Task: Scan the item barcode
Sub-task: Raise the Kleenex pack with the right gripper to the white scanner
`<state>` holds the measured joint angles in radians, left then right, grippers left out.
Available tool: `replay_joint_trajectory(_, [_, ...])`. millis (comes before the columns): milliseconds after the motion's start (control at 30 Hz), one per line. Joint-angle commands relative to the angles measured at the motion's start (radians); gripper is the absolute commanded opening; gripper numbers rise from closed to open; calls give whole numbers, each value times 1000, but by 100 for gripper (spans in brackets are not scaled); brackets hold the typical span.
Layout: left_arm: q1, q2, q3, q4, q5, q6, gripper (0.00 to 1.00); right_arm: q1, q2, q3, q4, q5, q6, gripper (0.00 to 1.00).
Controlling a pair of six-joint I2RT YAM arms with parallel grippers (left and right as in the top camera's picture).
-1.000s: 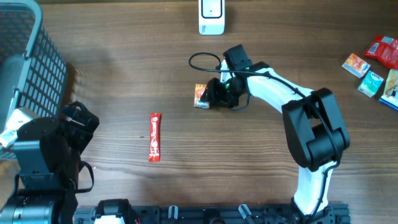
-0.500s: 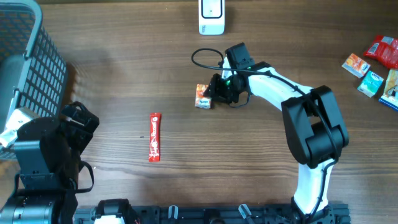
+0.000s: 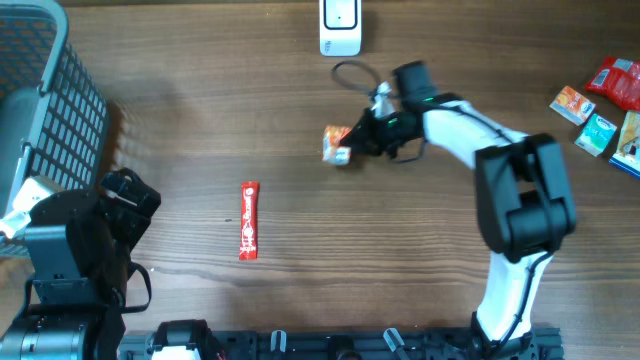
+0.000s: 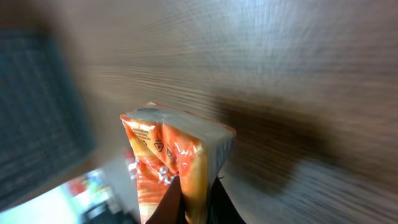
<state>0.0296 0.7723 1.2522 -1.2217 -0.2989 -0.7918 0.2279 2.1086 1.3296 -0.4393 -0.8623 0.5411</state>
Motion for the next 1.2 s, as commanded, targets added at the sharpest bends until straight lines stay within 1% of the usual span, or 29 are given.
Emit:
replay_joint_trajectory(0, [8,1,4,-3,-17,-9,100,-117,8,-9,24,-382,-99,4])
replay_joint_trajectory(167, [8,1,4,-3,-17,-9,100,-185,8,-9,120,-642,-88,4])
replay_joint_trajectory(267, [8,1,4,-6,-17,-9,100,-195,8,-9,228,-743,17,4])
replay_joint_trajectory(367, [8,1,4,-18,-17,-9,100,-197,8,-9,408,-759,224,4])
replay_joint_trajectory(433, [8,1,4,-32,-17,-9,100,-196,8,-9,661,-759,475,4])
replay_joint_trajectory(567, [8,1,4,-32,2,-9,100,-196,8,-9,858,-759,678,4])
replay_joint_trajectory(633, [8,1,4,-32,2,-9,100,-196,8,-9,915,-759,740,4])
replay_joint_trajectory(733, [8,1,4,-32,2,-9,100,-191,8,-9,940,-759,778,4])
replay_joint_trajectory(1167, [8,1,4,-32,2,-9,100,-172,8,-9,956,-759,767,4])
